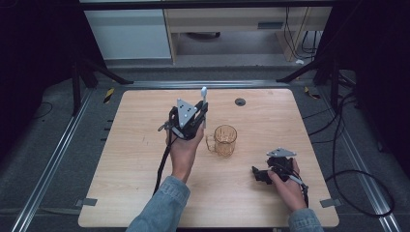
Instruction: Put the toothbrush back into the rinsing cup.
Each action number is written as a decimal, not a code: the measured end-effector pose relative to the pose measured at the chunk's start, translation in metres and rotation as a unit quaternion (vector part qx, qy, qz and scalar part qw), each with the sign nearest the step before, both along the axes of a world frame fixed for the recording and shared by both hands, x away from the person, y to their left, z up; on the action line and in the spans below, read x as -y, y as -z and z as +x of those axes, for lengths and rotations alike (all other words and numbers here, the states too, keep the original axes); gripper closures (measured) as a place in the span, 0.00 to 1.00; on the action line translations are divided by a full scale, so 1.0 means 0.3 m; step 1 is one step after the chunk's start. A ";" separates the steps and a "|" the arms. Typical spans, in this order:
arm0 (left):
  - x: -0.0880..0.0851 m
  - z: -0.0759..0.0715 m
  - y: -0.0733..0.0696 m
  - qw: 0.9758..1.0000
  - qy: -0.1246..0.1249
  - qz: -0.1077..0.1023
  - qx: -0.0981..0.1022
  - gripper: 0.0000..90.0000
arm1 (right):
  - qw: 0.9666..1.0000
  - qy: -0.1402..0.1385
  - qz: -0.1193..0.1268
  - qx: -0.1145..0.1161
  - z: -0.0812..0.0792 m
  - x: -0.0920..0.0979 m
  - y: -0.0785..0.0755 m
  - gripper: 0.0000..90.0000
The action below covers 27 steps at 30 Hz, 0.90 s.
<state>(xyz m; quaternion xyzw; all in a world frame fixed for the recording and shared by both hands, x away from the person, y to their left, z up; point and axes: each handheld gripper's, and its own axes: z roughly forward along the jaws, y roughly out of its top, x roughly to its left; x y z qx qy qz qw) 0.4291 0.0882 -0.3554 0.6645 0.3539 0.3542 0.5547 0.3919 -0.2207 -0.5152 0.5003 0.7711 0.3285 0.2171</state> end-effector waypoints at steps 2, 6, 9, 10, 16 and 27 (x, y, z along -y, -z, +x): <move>0.003 -0.002 0.006 1.000 0.002 -0.002 0.002 0.88 | 1.000 0.000 0.000 0.000 0.000 0.000 0.000 0.00; 0.009 -0.006 0.013 1.000 0.002 -0.001 0.019 0.88 | 1.000 -0.003 -0.003 0.003 0.001 0.001 0.001 0.00; 0.009 -0.011 0.019 1.000 0.003 -0.007 0.026 0.88 | 1.000 -0.004 -0.002 0.003 0.001 0.002 0.001 0.00; 0.012 -0.017 0.024 1.000 0.002 -0.012 0.024 0.88 | 1.000 -0.005 -0.002 0.003 0.001 0.002 0.001 0.00; 0.013 -0.030 0.048 0.999 0.005 -0.024 0.038 0.88 | 1.000 -0.006 -0.003 0.003 0.001 0.002 0.001 0.00; 0.016 -0.056 0.098 0.998 0.010 -0.038 0.040 0.88 | 1.000 -0.006 -0.002 0.003 0.001 0.003 0.001 0.00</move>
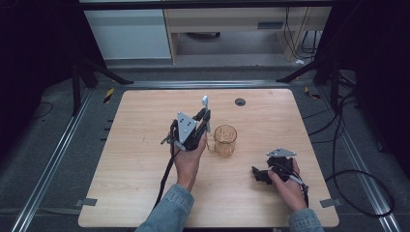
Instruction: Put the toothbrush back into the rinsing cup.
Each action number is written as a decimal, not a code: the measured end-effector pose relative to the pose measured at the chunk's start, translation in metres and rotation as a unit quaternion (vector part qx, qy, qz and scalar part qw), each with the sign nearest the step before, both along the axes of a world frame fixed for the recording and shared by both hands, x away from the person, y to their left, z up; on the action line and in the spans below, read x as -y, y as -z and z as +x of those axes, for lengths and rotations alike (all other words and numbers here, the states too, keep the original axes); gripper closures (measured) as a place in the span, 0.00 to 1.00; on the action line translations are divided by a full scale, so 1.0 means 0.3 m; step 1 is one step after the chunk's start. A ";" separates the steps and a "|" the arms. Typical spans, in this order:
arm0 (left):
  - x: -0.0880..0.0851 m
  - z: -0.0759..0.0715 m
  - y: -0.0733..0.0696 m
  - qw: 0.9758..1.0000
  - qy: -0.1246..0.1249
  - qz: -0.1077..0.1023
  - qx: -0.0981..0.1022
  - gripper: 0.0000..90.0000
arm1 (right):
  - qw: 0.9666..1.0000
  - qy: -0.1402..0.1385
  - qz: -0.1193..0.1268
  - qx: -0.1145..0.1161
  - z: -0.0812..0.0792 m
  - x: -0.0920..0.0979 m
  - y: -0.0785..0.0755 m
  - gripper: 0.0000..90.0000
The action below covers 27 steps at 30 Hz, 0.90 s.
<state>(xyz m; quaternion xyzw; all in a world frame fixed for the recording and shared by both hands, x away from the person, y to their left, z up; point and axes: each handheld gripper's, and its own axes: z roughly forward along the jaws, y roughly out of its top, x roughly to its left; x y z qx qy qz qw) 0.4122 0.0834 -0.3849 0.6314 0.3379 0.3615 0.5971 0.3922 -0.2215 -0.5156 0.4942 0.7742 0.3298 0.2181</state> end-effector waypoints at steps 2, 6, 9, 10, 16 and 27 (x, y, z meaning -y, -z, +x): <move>0.002 -0.003 0.008 1.000 0.001 -0.004 0.000 0.88 | 1.000 0.004 0.009 -0.008 -0.002 -0.003 -0.004 0.00; 0.004 -0.009 0.018 1.000 0.001 -0.006 0.000 0.88 | 1.000 0.003 0.007 -0.007 -0.002 -0.002 -0.004 0.00; 0.003 -0.010 0.025 1.000 0.000 -0.011 0.000 0.88 | 1.000 0.004 0.008 -0.008 -0.002 -0.003 -0.004 0.00; 0.003 -0.010 0.027 1.000 0.001 -0.013 0.000 0.88 | 1.000 0.004 0.008 -0.008 -0.002 -0.003 -0.004 0.00; 0.005 -0.012 0.041 1.000 0.003 -0.014 0.003 0.88 | 1.000 0.002 0.003 -0.003 -0.001 -0.001 -0.001 0.00; 0.008 -0.017 0.052 1.000 0.003 -0.007 0.002 0.88 | 1.000 0.002 0.003 -0.003 -0.001 -0.001 -0.001 0.00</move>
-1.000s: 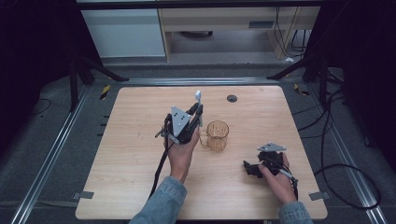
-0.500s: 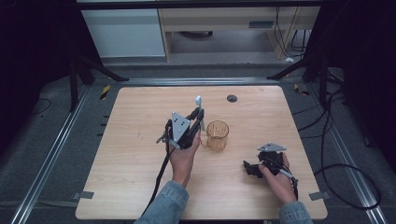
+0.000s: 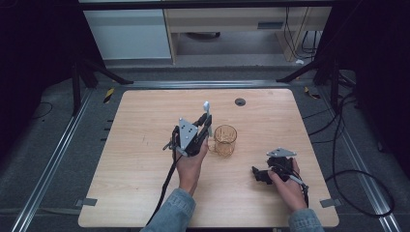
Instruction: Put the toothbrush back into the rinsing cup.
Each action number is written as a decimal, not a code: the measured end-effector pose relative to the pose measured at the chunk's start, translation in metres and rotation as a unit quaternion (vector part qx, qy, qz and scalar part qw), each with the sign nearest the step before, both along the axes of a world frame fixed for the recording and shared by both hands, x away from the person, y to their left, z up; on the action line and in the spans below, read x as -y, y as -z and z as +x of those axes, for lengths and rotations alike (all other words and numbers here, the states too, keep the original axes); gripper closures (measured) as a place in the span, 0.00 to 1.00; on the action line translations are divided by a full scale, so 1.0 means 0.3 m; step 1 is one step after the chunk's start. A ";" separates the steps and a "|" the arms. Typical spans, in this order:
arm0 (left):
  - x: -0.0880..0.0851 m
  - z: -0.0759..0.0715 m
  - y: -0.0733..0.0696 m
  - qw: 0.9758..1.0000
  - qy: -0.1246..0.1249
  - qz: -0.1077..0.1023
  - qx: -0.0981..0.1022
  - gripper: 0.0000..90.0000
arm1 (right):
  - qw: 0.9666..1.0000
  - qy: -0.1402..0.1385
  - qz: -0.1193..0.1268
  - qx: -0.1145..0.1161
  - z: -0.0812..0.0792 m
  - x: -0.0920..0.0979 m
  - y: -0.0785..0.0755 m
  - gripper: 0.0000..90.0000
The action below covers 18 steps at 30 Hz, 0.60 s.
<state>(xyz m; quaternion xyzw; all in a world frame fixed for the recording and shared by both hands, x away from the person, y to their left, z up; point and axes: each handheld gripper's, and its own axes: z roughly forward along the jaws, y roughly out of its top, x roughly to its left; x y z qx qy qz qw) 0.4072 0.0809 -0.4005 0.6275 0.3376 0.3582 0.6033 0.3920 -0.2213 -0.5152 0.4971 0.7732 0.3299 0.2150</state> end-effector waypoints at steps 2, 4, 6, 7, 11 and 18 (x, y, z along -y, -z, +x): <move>0.002 0.001 0.005 1.000 0.000 0.000 0.000 0.88 | 1.000 0.000 0.000 0.000 0.000 0.000 0.000 0.00; 0.003 0.001 0.008 1.000 0.000 0.000 -0.002 0.88 | 1.000 -0.001 0.000 0.000 0.000 0.000 0.000 0.00; 0.003 0.001 0.010 1.000 0.000 0.000 -0.002 0.88 | 1.000 -0.001 0.000 0.000 0.000 0.000 0.000 0.00; 0.003 0.002 0.011 1.000 0.000 0.000 -0.002 0.88 | 1.000 0.000 0.000 0.000 0.000 0.000 0.000 0.00; 0.006 0.002 0.016 1.000 0.001 0.003 -0.002 0.88 | 1.000 -0.001 0.000 0.000 0.000 0.000 0.000 0.00; 0.011 0.005 0.026 1.000 0.000 0.006 -0.003 0.88 | 1.000 -0.001 -0.002 0.001 0.000 0.001 0.000 0.00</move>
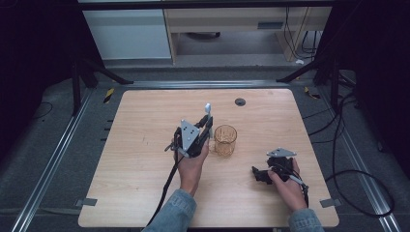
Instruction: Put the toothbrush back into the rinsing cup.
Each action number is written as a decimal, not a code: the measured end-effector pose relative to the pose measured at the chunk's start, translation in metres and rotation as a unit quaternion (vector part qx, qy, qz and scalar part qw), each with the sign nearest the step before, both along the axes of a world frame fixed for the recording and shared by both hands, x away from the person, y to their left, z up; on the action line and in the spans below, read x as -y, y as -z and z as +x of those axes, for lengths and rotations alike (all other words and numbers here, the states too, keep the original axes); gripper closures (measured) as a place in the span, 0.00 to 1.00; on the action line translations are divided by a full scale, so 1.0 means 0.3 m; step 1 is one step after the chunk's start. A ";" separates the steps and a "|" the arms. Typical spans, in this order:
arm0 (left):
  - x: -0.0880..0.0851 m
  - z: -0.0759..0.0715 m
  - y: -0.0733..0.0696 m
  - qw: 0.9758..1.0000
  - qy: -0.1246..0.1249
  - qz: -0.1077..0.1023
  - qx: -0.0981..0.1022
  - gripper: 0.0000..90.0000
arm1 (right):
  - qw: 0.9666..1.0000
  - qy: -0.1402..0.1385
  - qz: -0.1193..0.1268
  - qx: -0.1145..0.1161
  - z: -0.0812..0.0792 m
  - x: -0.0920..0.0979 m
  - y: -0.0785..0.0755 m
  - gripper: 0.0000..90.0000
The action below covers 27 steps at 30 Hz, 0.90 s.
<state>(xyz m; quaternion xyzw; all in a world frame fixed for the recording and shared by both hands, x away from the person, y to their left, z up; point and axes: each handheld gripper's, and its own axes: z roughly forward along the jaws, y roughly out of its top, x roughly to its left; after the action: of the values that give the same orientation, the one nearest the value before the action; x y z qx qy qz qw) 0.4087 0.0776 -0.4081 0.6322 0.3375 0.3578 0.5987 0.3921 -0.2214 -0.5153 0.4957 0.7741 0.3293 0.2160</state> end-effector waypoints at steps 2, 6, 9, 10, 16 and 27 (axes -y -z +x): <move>0.004 -0.001 0.005 1.000 -0.002 0.002 0.000 0.88 | 1.000 0.000 0.000 0.000 0.000 0.000 0.000 0.00; 0.009 -0.002 0.015 1.000 -0.004 0.004 -0.003 0.88 | 1.000 0.001 0.001 0.000 0.000 0.000 0.000 0.00; 0.011 -0.001 0.023 1.000 -0.005 0.008 -0.004 0.88 | 1.000 0.001 0.002 -0.001 0.000 -0.001 0.000 0.00; 0.012 -0.001 0.026 1.000 -0.005 0.009 -0.005 0.88 | 1.000 0.001 0.002 0.000 0.000 -0.001 0.000 0.00; 0.012 0.001 0.047 1.000 -0.008 0.010 -0.009 0.88 | 1.000 0.001 0.002 0.000 0.000 -0.001 0.000 0.00; 0.009 0.012 0.087 1.000 -0.008 0.010 -0.017 0.88 | 1.000 0.000 0.001 0.000 0.000 0.000 0.000 0.00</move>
<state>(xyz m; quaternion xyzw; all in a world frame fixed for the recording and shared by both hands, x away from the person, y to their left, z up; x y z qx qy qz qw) 0.4124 0.0749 -0.4344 0.6416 0.3488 0.3553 0.5835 0.3921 -0.2213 -0.5152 0.4965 0.7735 0.3300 0.2153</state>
